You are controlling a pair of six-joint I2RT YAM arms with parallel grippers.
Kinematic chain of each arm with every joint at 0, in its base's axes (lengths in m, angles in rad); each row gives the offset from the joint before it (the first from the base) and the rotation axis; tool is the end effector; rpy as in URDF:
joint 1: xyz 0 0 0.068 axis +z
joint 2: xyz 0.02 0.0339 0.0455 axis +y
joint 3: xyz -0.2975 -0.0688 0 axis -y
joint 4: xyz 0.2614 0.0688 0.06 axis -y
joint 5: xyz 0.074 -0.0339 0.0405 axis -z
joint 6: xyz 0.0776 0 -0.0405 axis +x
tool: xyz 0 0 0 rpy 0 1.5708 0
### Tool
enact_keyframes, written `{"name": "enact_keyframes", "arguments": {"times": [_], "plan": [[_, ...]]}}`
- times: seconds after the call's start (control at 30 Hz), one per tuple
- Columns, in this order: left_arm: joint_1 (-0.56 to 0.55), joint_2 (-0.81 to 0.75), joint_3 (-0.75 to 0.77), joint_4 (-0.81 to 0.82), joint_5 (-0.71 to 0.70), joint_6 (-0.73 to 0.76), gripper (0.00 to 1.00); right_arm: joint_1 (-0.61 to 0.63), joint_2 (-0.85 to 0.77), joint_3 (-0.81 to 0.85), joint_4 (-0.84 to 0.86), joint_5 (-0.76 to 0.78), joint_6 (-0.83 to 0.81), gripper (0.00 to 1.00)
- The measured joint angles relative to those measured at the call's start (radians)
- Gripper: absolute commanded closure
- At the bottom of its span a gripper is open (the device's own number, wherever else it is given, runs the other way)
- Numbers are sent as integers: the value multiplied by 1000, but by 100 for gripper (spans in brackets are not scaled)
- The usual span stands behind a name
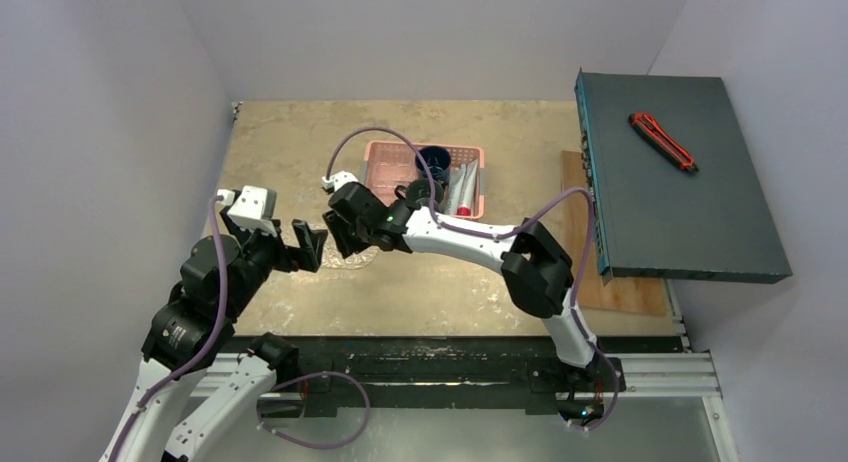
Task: Prepare toiletry sets of a toothbrush and toothpaste on the tray
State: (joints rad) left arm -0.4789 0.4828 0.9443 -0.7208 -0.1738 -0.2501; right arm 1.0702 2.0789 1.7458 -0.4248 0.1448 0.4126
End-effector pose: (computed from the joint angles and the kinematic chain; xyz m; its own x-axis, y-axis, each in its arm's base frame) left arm 0.1031 -0.0384 0.3832 -0.2961 -0.1209 -0.9475 0.2397 0.9508 -0.1963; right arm 0.2694 0.4692 0.2410 -0.6302 -0.3251 -0.7051 -0.6169 0.7611 0.2004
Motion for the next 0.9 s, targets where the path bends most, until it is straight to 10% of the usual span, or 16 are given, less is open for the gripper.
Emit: {"name": "enact_keyframes", "arguments": {"times": [0.9], "plan": [[0,-5,0,0,2,0,0,2,377,362,19,46,-2,47]]}}
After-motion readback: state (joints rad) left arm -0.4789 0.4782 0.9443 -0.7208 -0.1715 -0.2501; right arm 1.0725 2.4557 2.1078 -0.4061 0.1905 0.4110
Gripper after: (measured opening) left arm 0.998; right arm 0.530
